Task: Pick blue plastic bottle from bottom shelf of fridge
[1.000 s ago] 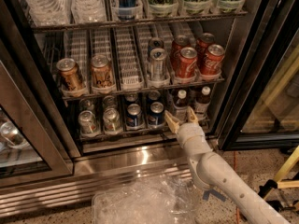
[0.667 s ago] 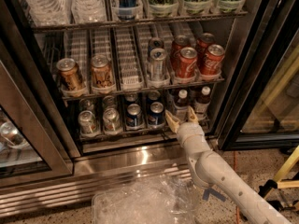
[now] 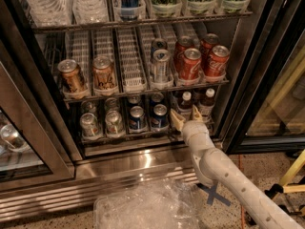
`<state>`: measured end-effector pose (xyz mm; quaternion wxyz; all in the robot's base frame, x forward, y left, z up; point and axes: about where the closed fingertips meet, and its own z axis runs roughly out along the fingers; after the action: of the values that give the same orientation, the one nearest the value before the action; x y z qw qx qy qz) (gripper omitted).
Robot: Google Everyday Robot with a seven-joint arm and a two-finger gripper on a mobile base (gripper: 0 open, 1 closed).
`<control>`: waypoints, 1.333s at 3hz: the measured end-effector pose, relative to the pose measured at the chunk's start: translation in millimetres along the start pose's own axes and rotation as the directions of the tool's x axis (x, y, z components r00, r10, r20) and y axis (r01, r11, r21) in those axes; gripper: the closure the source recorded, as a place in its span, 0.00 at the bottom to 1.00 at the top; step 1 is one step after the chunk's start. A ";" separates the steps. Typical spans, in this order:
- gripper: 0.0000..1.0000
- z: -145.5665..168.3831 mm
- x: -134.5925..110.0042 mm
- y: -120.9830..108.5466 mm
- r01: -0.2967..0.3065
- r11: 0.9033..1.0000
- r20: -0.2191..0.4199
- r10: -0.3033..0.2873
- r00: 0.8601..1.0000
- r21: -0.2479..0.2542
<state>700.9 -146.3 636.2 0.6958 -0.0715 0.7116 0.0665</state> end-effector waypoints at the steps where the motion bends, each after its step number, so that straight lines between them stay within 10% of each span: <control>1: 0.35 10.8 1.5 -9.6 0.005 1.000 -0.003 -0.005 1.000 0.016; 2: 0.36 19.5 4.2 -14.7 0.004 1.000 -0.009 -0.004 1.000 0.024; 4: 0.78 23.0 9.8 -12.5 -0.008 1.000 -0.020 0.008 1.000 0.008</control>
Offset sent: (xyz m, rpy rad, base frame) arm 0.0327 -0.0168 -0.0091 -0.0064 0.0169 -0.0354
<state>725.6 -154.2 626.0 0.6886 -0.0666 0.7190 0.0659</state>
